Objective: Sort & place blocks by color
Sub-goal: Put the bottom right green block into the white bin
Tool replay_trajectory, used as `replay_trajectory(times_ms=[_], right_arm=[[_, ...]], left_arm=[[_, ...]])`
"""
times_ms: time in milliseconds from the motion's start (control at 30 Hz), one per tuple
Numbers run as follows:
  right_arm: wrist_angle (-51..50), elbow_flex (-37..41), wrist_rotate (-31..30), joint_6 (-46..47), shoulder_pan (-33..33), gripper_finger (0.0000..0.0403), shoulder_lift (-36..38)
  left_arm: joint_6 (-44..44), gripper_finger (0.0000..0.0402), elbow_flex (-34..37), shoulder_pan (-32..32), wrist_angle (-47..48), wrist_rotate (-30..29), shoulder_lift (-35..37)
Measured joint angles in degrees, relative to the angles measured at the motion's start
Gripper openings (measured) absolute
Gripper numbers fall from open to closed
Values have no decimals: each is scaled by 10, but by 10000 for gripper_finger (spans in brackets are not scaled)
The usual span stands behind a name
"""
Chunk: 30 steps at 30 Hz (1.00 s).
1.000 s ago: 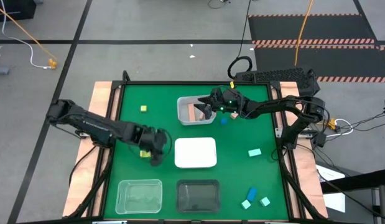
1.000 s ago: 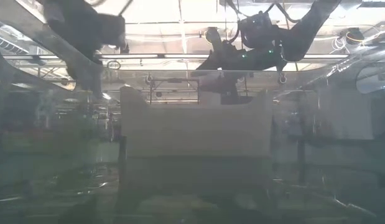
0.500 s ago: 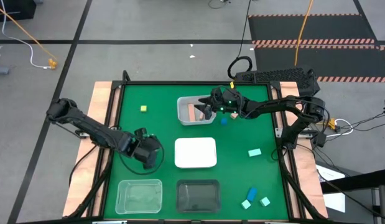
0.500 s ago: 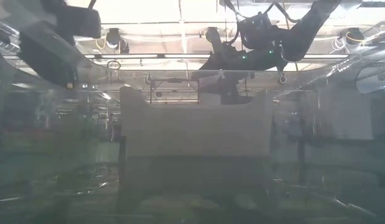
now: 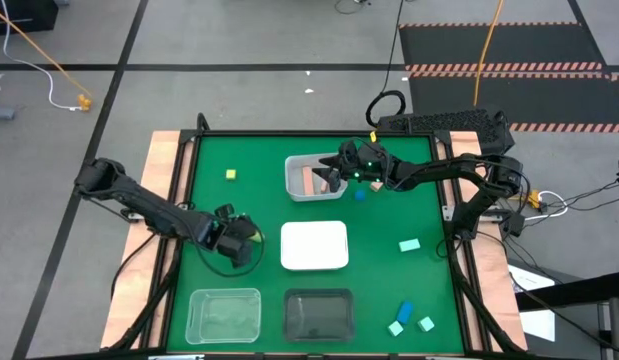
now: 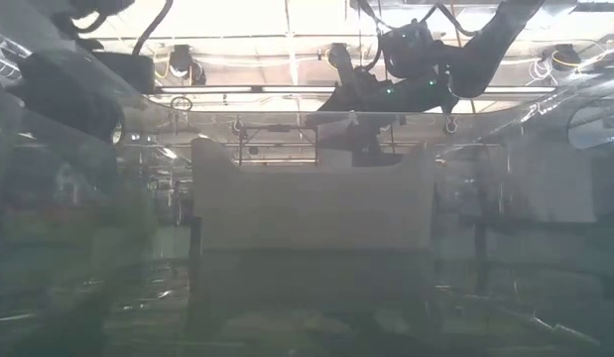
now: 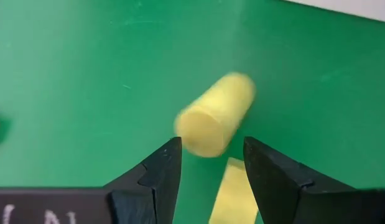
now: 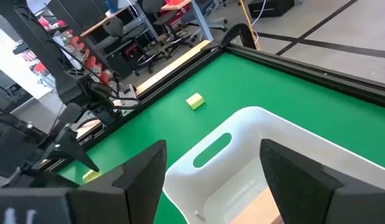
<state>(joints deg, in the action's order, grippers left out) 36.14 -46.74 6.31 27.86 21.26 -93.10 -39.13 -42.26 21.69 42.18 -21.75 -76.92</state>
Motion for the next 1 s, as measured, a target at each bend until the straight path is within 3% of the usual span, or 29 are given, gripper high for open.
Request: replay_trajectory(times_ms=[367, 667, 1000], right_arm=[[-7, 0, 0, 18, -3, 249, 0], [-12, 0, 0, 15, -4, 249, 0], [-21, 0, -1, 15, -4, 249, 0]], left_arm=[[6, 175, 6, -11, -8, -4, 0], [195, 175, 6, -17, -117, 42, -13], [211, 175, 6, -68, -108, 46, -89]])
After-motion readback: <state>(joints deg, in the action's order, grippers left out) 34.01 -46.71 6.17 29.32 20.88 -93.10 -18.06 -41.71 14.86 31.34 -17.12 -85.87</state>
